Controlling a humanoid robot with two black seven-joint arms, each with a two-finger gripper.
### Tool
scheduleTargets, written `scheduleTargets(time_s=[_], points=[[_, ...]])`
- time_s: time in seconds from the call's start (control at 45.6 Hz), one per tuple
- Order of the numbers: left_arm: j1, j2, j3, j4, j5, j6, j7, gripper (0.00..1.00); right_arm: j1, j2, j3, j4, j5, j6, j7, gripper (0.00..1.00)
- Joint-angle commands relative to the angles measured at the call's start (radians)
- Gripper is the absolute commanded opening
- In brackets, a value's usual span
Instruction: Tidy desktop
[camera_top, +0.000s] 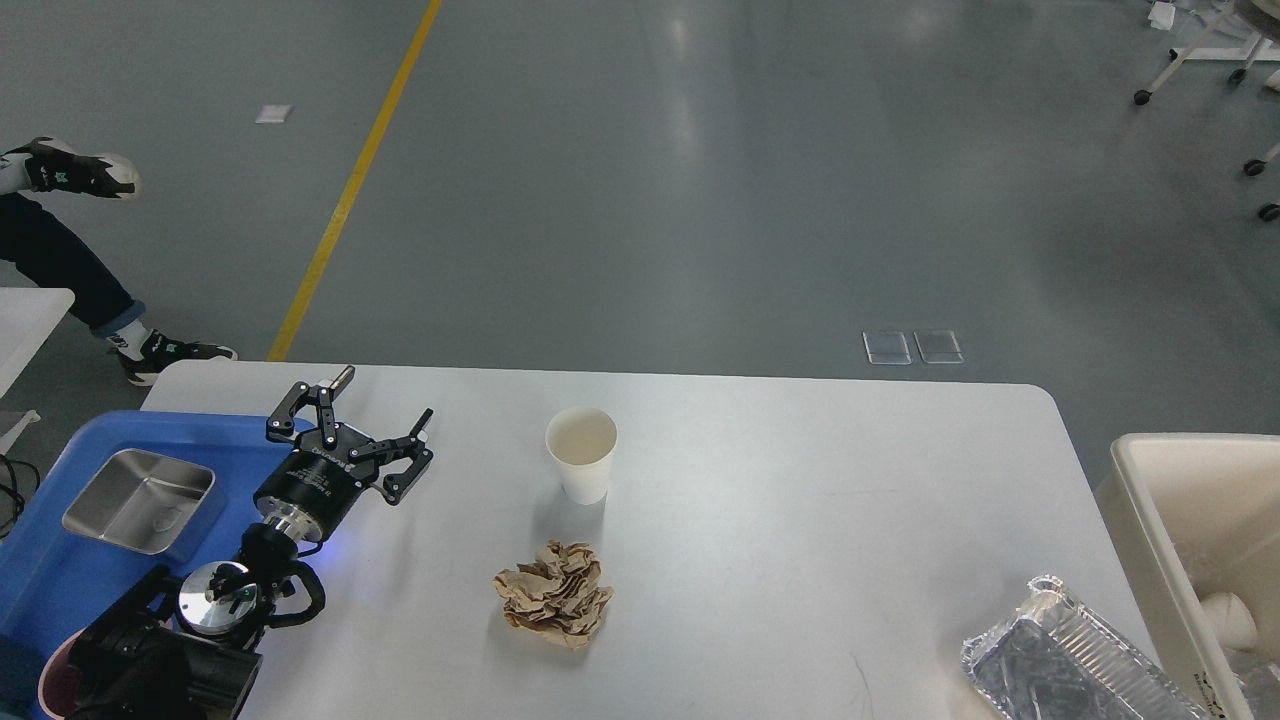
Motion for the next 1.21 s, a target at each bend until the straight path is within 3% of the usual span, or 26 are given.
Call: scheduleTargets(time_s=[0.0, 0.549, 0.834, 1.185], points=[[0.001, 0.003, 0.0, 0.0, 0.0, 0.002, 0.0, 0.98, -0.008, 0.083, -0.03, -0.009, 0.037, -0.048, -0.006, 1.0], [0.014, 0.005, -0.002, 0.0, 0.0, 0.008, 0.0, 0.98, -0.163, 0.223, -0.064, -0.044, 0.056, -0.229, 0.003, 1.0], [0.015, 0.005, -0.002, 0.0, -0.001, 0.012, -0.002, 0.98, -0.236, 0.324, -0.062, -0.046, 0.056, -0.39, 0.006, 1.0], [0.014, 0.0, -0.005, 0.0, -0.001, 0.031, -0.003, 0.98, -0.261, 0.39, -0.055, -0.095, 0.057, -0.468, 0.006, 1.0]])
